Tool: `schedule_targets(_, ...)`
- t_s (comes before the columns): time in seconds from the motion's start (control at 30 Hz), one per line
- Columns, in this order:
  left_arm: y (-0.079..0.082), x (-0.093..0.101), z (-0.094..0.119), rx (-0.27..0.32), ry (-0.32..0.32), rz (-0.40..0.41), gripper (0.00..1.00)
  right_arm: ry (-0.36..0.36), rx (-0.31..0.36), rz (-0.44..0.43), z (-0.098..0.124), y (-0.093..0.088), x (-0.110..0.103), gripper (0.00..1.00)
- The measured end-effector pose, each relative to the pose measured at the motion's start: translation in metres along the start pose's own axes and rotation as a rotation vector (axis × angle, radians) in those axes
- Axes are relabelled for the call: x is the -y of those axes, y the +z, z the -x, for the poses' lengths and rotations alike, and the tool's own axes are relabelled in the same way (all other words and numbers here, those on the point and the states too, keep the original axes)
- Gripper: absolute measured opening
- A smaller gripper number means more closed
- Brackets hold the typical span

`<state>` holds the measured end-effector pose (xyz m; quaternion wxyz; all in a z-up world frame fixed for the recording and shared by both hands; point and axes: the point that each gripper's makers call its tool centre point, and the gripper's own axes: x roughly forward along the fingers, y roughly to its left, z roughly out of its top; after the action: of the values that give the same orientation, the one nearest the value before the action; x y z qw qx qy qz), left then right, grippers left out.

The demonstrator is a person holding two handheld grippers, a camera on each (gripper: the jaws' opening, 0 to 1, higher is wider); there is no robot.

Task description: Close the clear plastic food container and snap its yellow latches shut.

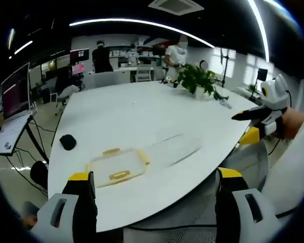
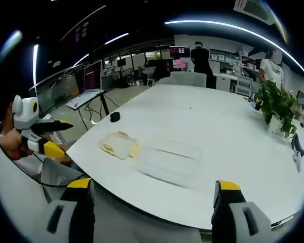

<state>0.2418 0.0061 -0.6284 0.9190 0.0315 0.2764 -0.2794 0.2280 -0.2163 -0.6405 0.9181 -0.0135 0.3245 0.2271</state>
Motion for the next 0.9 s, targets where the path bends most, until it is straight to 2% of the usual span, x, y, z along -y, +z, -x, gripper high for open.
schedule_targets(0.9,-0.0049,-0.0028,-0.0001,-0.014,-0.004,-0.001,0.97,0.017,-0.002,0.016,-0.0002,0.0039,-0.0039,0.99)
